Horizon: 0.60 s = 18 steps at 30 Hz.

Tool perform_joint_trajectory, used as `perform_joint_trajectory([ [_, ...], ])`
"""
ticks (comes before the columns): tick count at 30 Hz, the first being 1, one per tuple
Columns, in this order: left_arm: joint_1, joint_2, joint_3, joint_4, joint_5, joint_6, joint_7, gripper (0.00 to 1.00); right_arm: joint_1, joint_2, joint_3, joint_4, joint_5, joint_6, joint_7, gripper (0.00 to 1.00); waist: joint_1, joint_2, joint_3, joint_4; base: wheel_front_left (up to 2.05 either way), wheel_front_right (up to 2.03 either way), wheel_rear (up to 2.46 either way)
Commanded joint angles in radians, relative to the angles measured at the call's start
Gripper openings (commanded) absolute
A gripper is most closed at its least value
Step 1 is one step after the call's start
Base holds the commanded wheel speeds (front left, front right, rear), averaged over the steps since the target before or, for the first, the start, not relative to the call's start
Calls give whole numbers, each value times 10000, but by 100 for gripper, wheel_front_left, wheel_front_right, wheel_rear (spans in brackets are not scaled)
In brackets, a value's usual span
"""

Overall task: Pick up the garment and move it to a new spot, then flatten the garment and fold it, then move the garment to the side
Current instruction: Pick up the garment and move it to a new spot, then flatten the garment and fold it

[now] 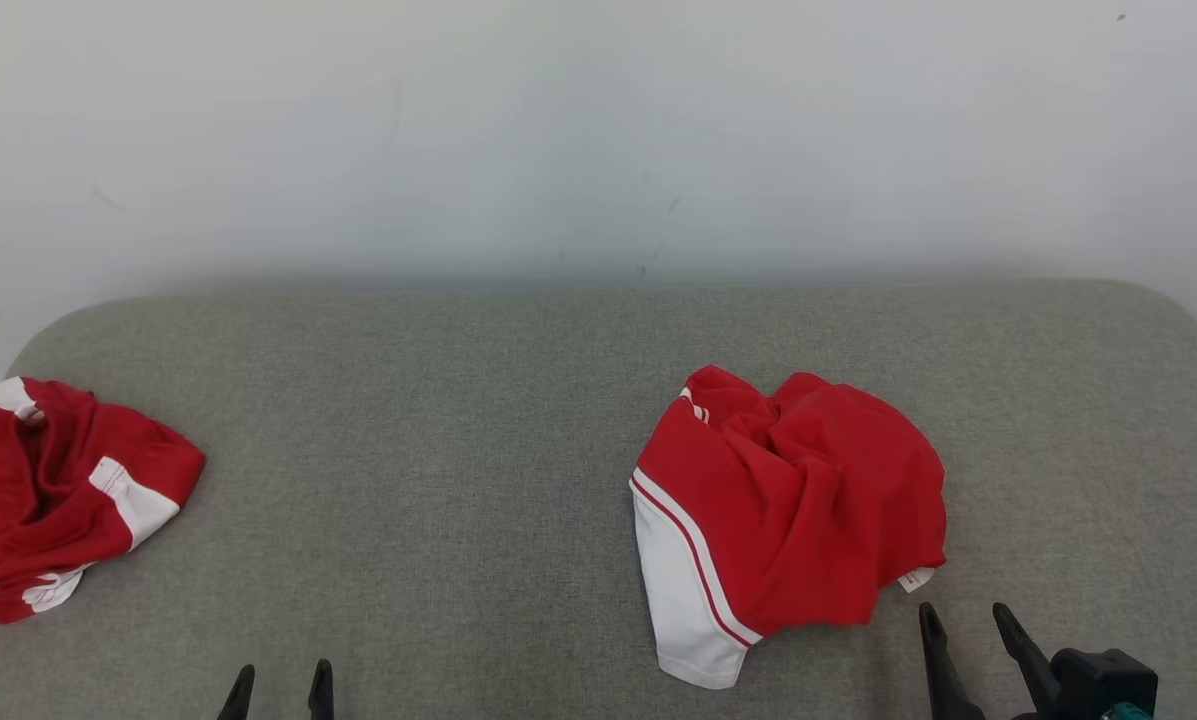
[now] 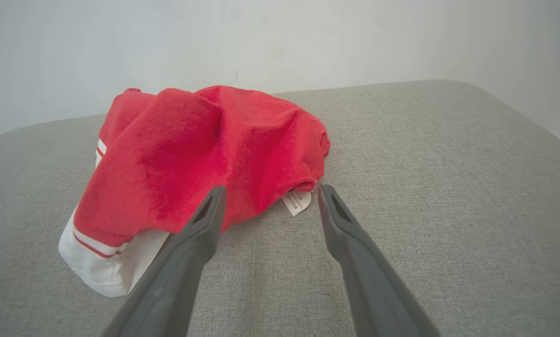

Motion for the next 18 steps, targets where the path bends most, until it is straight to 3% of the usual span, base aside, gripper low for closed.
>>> perform_joint_trajectory([
  [1, 4, -1, 26, 122, -141, -69, 37, 100, 118, 7, -29, -130, -82, 34, 88, 100, 1, 1, -7, -28, 0, 0, 0],
  [18, -223, -7, 28, 267, -322, -29, -6, 100, 186, 7, 167, -438, 217, 34, 302, 100, 1, 1, 70, -128, 0, 0, 0],
])
